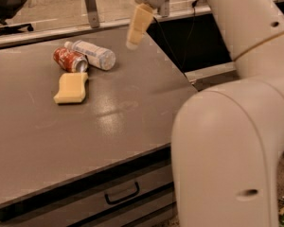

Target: Pick coke can

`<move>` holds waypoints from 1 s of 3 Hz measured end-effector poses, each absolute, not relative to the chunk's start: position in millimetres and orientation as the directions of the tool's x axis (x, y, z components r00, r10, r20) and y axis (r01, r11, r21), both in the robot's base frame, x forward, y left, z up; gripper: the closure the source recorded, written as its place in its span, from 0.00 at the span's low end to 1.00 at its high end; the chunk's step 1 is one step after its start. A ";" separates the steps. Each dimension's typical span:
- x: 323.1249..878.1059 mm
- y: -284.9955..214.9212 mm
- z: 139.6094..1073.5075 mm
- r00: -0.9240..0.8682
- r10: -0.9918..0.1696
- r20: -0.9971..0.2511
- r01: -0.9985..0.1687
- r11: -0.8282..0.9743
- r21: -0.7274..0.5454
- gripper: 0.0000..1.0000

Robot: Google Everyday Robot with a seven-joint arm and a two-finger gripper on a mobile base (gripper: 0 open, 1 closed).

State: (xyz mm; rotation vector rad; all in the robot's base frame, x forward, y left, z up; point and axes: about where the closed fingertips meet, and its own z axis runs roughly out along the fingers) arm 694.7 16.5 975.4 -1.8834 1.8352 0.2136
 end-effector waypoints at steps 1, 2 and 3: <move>716.8 67.0 991.6 0.092 -0.857 -0.507 -0.963 0.053 -0.265 0.00; 716.9 67.1 991.6 0.092 -0.857 -0.507 -0.963 0.053 -0.265 0.00; 720.0 89.5 991.5 0.075 -0.823 -0.563 -0.967 0.078 -0.244 0.00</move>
Offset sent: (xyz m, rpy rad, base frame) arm 0.0133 0.0390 0.0100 0.0478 -0.0073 0.0019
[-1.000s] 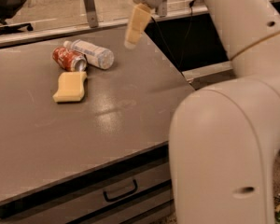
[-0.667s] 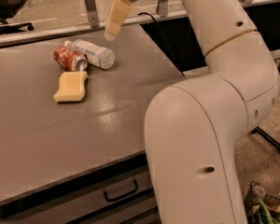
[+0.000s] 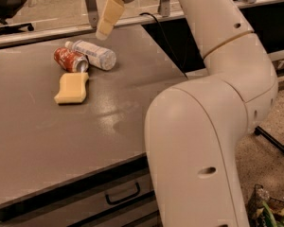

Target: Pick coke can

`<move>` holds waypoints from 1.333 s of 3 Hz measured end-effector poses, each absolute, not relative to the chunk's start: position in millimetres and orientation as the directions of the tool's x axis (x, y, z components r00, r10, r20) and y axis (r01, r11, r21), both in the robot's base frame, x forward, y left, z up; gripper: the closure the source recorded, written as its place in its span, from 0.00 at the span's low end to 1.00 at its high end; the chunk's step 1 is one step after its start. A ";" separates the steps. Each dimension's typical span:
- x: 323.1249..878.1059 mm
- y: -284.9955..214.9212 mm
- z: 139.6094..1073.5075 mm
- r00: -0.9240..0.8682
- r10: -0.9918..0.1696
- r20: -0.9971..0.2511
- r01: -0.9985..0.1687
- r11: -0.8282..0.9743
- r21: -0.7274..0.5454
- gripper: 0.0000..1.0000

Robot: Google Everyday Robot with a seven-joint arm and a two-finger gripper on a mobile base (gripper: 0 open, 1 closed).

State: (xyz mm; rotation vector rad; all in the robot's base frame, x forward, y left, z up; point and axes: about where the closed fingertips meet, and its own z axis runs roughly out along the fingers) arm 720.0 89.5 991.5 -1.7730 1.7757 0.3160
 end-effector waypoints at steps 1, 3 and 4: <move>715.7 127.3 986.8 0.053 -0.780 -0.624 -0.978 0.087 -0.192 0.00; 698.1 159.3 969.5 0.048 -0.785 -0.617 -0.974 0.100 -0.203 0.00; 681.6 167.5 933.4 0.066 -0.780 -0.622 -0.978 0.071 -0.194 0.00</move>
Offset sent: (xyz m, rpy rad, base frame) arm -0.0373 0.0873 -0.0305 0.0871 0.1049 -0.0395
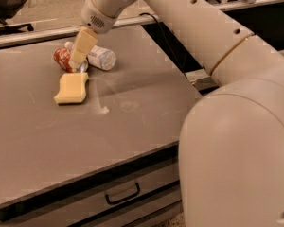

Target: Pick coke can

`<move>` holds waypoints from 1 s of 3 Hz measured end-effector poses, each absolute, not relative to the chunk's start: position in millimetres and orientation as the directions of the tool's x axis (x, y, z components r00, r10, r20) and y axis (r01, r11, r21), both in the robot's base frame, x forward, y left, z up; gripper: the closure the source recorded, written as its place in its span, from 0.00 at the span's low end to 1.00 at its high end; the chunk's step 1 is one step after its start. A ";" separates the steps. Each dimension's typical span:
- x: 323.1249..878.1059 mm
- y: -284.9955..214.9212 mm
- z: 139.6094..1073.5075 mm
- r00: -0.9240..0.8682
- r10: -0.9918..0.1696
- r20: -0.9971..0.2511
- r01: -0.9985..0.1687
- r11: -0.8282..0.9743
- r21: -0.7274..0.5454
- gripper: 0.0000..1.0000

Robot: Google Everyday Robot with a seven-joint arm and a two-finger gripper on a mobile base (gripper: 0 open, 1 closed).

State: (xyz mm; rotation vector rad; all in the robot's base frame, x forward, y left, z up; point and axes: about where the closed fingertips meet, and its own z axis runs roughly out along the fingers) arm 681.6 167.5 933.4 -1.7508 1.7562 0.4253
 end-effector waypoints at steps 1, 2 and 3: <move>666.5 176.8 898.0 0.046 -0.767 -0.640 -0.990 0.048 -0.129 0.00; 664.8 177.8 894.9 0.045 -0.769 -0.638 -0.991 0.045 -0.124 0.00; 665.4 182.2 891.0 0.029 -0.765 -0.644 -0.994 0.048 -0.101 0.00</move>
Offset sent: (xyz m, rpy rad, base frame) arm -0.0136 0.0084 -0.0319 0.0163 0.0572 0.0240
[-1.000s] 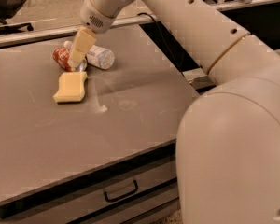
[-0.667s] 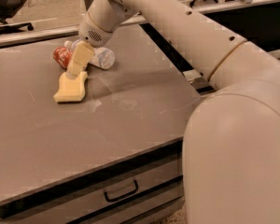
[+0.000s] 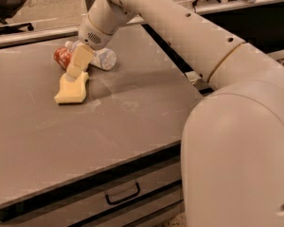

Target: Pick coke can

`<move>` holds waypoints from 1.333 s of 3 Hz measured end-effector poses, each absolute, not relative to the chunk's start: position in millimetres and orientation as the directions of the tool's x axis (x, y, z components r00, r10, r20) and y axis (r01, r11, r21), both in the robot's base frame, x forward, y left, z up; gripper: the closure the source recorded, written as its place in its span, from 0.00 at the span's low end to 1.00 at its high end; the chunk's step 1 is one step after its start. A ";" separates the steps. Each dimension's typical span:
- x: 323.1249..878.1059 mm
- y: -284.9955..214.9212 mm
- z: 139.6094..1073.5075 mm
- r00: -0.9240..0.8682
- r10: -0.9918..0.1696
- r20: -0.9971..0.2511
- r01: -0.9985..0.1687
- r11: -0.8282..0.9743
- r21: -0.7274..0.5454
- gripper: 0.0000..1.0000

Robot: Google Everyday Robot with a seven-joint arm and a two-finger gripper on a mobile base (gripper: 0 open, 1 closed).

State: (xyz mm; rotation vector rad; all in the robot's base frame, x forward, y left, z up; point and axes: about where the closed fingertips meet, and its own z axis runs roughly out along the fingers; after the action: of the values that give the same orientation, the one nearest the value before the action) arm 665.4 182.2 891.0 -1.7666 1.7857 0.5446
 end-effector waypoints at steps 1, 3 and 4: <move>666.4 190.3 889.9 -0.033 -0.749 -0.662 -0.995 0.089 -0.051 0.03; 668.8 196.7 880.7 -0.086 -0.740 -0.667 -0.991 0.131 -0.018 0.14; 676.9 201.6 865.0 -0.087 -0.752 -0.653 -0.993 0.119 -0.005 0.20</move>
Offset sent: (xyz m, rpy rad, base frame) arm 0.0037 0.0108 0.0030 0.0574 0.0792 -0.1071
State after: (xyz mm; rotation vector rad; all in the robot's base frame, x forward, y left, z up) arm 676.9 201.6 865.0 -1.6844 1.8955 0.6211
